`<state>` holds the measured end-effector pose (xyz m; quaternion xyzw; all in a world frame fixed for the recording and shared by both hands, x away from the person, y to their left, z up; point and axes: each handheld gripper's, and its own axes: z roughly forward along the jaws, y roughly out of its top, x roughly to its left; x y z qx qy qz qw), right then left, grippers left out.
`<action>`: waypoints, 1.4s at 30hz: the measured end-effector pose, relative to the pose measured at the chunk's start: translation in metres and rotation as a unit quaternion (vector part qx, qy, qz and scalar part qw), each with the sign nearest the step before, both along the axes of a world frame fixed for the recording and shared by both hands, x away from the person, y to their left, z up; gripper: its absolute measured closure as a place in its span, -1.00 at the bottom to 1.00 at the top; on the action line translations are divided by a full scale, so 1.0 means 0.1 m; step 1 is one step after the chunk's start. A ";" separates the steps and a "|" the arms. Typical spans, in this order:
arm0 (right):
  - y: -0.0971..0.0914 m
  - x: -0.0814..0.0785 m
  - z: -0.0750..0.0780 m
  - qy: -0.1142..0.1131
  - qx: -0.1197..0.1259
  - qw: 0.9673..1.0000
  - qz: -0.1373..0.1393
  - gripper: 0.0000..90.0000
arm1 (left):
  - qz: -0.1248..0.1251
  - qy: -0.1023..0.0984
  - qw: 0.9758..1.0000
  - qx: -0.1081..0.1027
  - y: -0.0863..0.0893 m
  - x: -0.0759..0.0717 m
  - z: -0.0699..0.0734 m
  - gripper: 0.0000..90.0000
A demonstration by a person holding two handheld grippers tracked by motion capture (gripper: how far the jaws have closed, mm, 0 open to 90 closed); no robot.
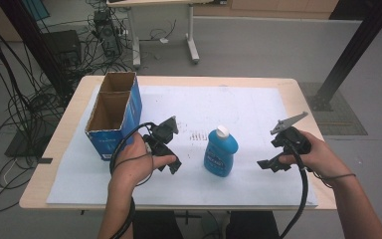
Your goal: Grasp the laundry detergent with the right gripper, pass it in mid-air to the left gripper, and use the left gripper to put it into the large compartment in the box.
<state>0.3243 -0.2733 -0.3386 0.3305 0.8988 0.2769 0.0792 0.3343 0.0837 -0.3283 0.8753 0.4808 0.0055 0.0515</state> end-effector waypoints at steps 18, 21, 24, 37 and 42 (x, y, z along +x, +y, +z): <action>0.08 -0.15 -0.19 -0.008 0.028 1.000 0.005 -0.92 | 0.008 -0.001 1.000 -0.003 0.04 0.00 0.01 -0.82; 0.08 -0.17 -0.23 -0.009 0.032 0.999 0.005 -0.92 | 0.008 -0.001 1.000 -0.004 0.04 -0.01 0.00 -0.82; 0.09 -0.19 -0.26 -0.015 0.036 0.999 0.009 -0.92 | 0.010 -0.003 1.000 -0.005 0.04 -0.01 0.00 -0.82; 0.16 -0.23 -0.38 -0.034 0.059 0.998 0.017 -0.93 | 0.013 -0.004 1.000 -0.008 0.06 -0.01 0.01 -0.82; 0.18 -0.24 -0.43 -0.039 0.063 0.997 0.018 -0.93 | 0.014 -0.004 1.000 -0.007 0.06 -0.02 0.01 -0.82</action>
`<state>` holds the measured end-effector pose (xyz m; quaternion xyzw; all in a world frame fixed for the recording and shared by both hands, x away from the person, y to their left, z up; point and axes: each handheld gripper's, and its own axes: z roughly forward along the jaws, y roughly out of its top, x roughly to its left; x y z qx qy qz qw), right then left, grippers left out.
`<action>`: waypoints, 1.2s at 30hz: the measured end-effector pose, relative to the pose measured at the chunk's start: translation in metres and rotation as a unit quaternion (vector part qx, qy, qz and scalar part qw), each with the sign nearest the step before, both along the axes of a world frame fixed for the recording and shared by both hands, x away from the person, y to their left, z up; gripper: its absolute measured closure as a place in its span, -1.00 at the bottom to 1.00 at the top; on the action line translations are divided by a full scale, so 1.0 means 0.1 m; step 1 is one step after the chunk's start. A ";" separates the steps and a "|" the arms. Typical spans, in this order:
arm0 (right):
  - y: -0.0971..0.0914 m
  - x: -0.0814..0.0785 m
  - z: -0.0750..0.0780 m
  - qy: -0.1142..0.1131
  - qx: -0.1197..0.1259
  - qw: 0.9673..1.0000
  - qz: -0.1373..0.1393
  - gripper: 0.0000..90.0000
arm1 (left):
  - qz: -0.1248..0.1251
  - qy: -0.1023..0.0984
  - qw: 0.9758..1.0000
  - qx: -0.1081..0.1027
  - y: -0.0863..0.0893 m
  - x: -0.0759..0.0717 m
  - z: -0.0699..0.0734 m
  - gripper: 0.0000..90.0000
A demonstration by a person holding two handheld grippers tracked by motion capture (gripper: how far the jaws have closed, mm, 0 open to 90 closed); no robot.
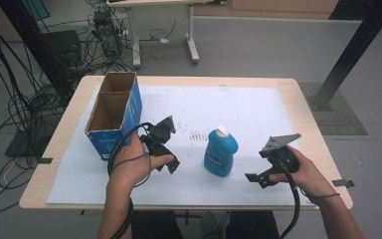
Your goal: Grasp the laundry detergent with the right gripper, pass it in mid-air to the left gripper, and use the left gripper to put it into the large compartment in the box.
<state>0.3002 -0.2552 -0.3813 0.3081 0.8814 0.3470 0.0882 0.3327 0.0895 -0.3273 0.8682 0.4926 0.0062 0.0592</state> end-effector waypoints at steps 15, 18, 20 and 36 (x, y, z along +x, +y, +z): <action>0.05 -0.06 -0.17 -0.015 0.026 1.000 0.007 -0.93 | 0.001 0.001 1.000 0.000 -0.01 -0.01 0.00 -0.82; 0.05 -0.06 -0.21 -0.016 0.033 0.999 0.005 -0.93 | 0.002 0.002 1.000 -0.001 -0.02 -0.03 -0.01 -0.82; 0.06 -0.06 -0.23 -0.017 0.038 0.999 0.004 -0.94 | 0.000 0.002 1.000 -0.001 -0.02 -0.03 -0.01 -0.82; 0.11 -0.08 -0.38 -0.042 0.084 0.996 0.003 -0.96 | 0.001 0.000 1.000 -0.003 -0.02 -0.03 0.01 -0.82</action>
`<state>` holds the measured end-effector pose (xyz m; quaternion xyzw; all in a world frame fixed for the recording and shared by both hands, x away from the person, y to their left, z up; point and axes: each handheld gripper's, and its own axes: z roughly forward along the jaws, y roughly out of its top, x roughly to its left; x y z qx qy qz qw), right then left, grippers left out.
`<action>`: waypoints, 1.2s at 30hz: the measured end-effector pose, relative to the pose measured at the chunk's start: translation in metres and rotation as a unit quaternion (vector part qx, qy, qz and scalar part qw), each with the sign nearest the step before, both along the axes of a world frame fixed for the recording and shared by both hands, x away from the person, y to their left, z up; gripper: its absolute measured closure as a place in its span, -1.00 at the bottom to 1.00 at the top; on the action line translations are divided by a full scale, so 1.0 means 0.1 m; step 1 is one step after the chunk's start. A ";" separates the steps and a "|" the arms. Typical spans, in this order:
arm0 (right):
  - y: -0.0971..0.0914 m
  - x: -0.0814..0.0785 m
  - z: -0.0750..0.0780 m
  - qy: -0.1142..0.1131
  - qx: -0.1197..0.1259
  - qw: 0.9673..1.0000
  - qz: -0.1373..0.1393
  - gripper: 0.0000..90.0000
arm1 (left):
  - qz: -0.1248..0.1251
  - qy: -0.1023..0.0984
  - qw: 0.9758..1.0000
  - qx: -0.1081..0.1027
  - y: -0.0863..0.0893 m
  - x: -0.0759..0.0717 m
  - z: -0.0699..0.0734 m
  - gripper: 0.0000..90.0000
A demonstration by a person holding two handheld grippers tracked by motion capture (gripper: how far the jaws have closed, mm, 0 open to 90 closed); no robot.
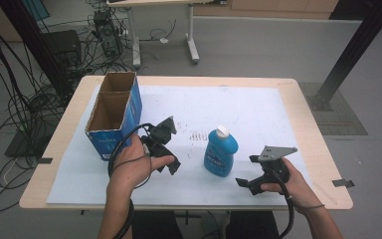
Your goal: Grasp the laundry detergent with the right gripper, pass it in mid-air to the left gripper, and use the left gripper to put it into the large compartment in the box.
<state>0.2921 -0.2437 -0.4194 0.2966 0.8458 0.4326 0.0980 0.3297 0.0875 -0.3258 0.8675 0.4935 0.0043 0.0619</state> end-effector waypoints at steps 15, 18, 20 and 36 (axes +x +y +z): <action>0.11 0.00 -0.12 -0.014 0.029 0.999 -0.001 -0.96 | 0.003 0.001 1.000 0.000 0.00 -0.01 0.00 -0.82; 0.13 0.00 -0.14 -0.014 0.036 0.999 -0.004 -0.96 | 0.003 -0.001 1.000 -0.001 0.00 -0.01 0.01 -0.82; 0.14 0.00 -0.15 -0.016 0.038 0.999 -0.005 -0.96 | 0.002 0.000 1.000 0.001 0.01 -0.01 0.01 -0.82; 0.24 0.05 -0.23 -0.024 0.063 0.998 -0.017 -0.95 | 0.005 0.001 1.000 0.000 0.03 -0.02 0.00 -0.82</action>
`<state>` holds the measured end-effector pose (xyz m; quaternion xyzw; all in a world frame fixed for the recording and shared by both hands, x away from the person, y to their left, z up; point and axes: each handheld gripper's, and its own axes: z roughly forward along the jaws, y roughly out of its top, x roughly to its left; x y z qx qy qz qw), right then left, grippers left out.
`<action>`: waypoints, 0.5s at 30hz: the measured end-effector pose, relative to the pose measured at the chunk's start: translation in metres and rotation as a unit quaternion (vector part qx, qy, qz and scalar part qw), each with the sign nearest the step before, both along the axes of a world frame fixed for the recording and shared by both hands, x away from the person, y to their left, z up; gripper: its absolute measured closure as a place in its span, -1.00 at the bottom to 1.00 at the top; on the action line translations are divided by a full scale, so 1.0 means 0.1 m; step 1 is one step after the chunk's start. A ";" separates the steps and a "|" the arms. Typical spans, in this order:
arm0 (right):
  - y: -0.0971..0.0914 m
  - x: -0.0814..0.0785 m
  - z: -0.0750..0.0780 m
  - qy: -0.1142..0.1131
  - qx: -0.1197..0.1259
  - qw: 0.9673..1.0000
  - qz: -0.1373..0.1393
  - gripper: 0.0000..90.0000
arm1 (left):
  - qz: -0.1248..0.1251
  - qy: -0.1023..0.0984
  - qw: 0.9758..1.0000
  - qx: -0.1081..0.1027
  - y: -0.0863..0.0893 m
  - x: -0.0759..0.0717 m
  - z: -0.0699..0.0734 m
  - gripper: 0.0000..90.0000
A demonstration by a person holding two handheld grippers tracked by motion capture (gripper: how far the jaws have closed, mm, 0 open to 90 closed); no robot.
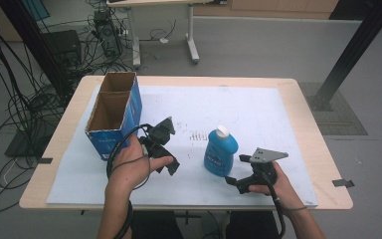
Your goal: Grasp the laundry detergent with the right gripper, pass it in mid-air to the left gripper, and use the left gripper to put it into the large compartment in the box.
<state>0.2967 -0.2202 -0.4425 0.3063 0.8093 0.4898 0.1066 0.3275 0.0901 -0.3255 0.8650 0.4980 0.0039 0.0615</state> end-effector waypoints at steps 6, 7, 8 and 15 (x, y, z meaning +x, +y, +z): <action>0.05 0.03 -0.04 -0.003 0.009 1.000 -0.006 -0.94 | 0.000 0.002 1.000 0.003 0.02 0.00 0.00 -0.82; 0.06 0.04 -0.04 -0.003 0.009 1.000 -0.007 -0.94 | 0.001 0.003 1.000 0.002 0.02 0.00 -0.01 -0.82; 0.08 0.05 -0.05 -0.004 0.010 1.000 -0.008 -0.94 | 0.002 0.003 1.000 0.001 0.02 -0.01 -0.01 -0.82; 0.12 0.09 -0.08 -0.006 0.016 1.000 -0.014 -0.94 | 0.000 0.003 1.000 0.002 0.02 -0.01 -0.01 -0.82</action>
